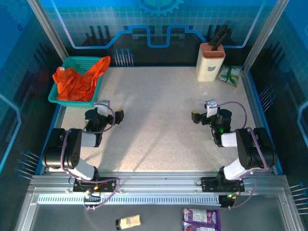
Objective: Fold the inside-out t-shirt
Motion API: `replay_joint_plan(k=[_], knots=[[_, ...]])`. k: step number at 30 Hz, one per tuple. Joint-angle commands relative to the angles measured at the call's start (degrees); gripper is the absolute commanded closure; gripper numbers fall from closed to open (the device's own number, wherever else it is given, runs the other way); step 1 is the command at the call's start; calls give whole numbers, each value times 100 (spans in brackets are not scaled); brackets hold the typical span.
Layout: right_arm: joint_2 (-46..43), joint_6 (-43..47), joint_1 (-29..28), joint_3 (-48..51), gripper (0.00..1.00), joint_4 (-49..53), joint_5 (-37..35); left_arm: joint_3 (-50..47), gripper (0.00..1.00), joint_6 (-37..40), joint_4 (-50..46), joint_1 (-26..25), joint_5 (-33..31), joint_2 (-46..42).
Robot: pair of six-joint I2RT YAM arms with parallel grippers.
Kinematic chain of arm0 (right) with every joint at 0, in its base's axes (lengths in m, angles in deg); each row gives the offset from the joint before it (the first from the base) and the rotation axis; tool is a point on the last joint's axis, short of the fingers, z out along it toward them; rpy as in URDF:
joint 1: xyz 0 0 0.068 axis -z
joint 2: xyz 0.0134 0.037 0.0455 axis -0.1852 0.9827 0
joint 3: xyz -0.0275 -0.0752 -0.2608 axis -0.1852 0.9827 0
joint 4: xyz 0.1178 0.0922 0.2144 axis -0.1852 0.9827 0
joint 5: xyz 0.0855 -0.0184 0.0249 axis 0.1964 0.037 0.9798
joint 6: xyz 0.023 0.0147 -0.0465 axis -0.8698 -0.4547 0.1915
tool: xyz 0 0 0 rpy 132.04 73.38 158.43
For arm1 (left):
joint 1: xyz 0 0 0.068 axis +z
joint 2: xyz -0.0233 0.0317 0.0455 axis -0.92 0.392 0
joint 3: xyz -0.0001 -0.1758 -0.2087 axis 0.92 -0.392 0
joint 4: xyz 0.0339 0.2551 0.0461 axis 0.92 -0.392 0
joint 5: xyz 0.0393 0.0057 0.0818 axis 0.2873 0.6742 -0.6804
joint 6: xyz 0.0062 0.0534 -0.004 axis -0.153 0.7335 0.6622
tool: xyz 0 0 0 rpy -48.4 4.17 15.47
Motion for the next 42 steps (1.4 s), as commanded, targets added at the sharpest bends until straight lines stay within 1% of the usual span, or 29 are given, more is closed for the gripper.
replay_joint_plan(k=[1, 4, 7, 11, 15, 18, 20, 23, 27, 34, 37, 39, 42], knots=[[-83, -40, 19, -45, 0, -100, -176, 54, 1, -18, 20, 49, -97, -108], [-349, -14, -10, -34, 0, 103, -260, 40, 1, -64, -212, 46, -225, -405], [-684, -21, -29, -152, 0, 628, -300, 124, 1, -129, -679, 22, -448, -752], [-1091, 60, -134, -519, 1, 1601, -438, 540, 1, -305, -1738, 13, -922, -1107], [-1446, -82, -239, -931, 0, 2423, -530, 1216, 1, -644, -2960, 13, -1521, -1313], [-1588, -370, -297, -1228, 1, 2883, -536, 1980, 1, -1048, -4127, 37, -2089, -1274], [-1655, -474, -373, -1409, 2, 3208, -513, 2537, 1, -1171, -4766, 99, -2161, -1134], [-1752, -506, -520, -1624, 4, 3605, -547, 3332, 2, -1224, -5467, 152, -2279, -831], [-1913, -513, -712, -1803, 5, 4037, -615, 4447, 5, -1239, -6344, 330, -2225, -221], [-2351, -481, -984, -1849, 5, 4381, -679, 6312, 17, -1412, -7477, 840, -1772, 1208], [-2576, -434, -1088, -1832, 5, 4559, -768, 7093, 21, -1531, -7863, 1057, -1346, 1849], [-2718, -424, -1155, -1805, 5, 4636, -818, 7447, 26, -1578, -7906, 1156, -928, 2178], [-2896, -459, -1224, -1748, 5, 4717, -881, 7875, 30, -1623, -7885, 1217, -557, 2583]])
